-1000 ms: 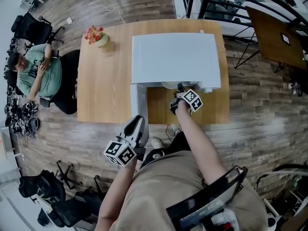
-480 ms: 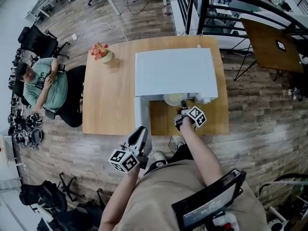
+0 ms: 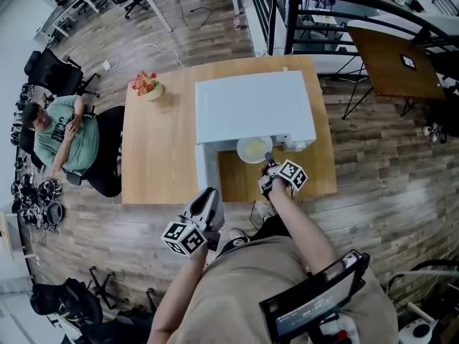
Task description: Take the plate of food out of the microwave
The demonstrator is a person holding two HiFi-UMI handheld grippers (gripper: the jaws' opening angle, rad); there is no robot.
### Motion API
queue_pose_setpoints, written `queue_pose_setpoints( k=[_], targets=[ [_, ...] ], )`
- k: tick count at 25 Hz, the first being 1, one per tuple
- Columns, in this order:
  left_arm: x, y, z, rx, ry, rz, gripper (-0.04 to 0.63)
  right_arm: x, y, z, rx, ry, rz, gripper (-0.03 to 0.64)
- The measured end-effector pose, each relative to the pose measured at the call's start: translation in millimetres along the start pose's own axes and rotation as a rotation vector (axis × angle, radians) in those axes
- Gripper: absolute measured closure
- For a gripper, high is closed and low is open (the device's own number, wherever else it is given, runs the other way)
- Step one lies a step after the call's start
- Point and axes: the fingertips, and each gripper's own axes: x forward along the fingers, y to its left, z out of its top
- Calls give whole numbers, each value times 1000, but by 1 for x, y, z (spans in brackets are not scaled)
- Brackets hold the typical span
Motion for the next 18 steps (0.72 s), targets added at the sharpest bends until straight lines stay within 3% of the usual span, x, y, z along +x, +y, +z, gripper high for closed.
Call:
queue_pose_setpoints(
  k=[18],
  targets=[
    [-39, -2, -14, -28, -44, -68, 549, -101, 38, -25, -5, 11, 41, 603]
  ],
)
